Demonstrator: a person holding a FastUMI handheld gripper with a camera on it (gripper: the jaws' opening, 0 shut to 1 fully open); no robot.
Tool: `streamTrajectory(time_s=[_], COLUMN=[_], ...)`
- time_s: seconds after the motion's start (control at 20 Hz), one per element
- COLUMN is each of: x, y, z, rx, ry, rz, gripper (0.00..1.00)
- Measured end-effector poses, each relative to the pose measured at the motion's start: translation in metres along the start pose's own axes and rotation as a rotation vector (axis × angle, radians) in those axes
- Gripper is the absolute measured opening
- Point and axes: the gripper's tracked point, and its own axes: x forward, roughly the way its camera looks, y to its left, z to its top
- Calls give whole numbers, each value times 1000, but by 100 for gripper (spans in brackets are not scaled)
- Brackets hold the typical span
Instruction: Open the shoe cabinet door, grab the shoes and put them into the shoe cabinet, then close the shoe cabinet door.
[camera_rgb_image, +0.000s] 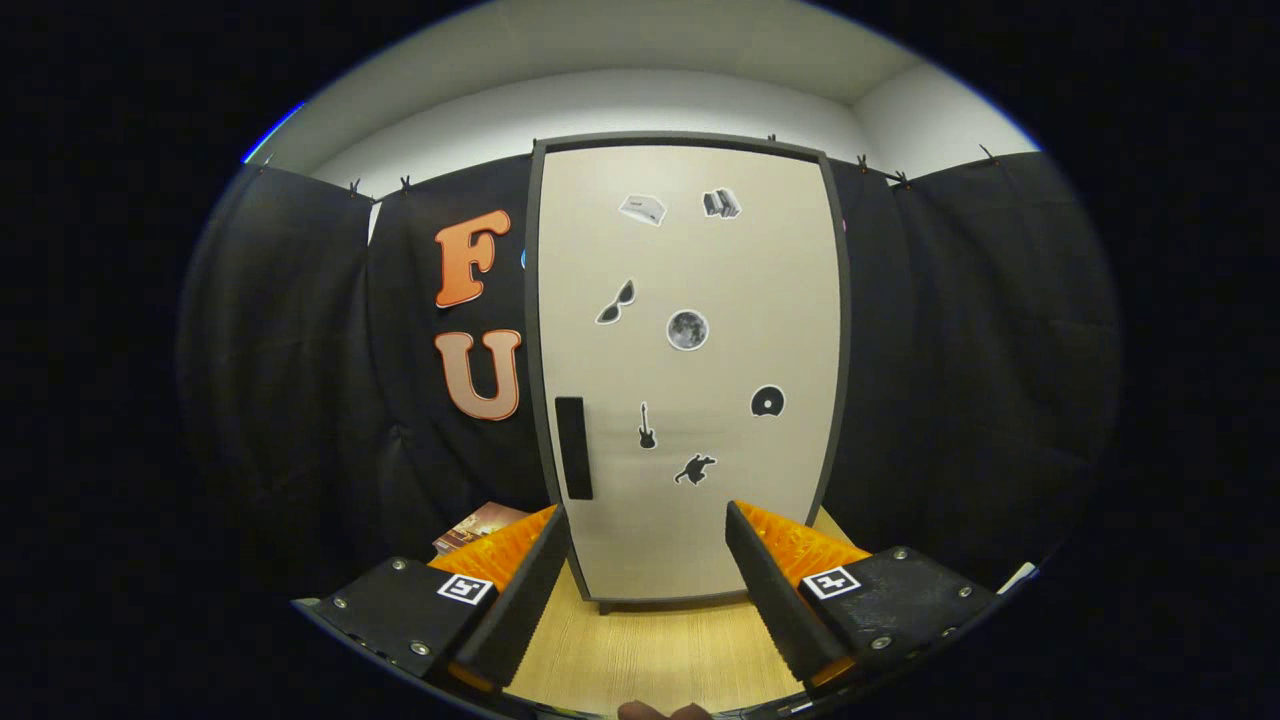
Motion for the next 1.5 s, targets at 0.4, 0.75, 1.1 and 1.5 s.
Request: streamTrajectory(time_s=[0.4,0.75,1.1,1.5], x=[-58,-80,-95,-92], y=[-62,-97,-91,-98], z=[6,3,12,15], rx=[42,44,42,86], ry=[-53,-92,-129,-129], rz=[-26,4,-10,-38], gripper=[97,97,97,96])
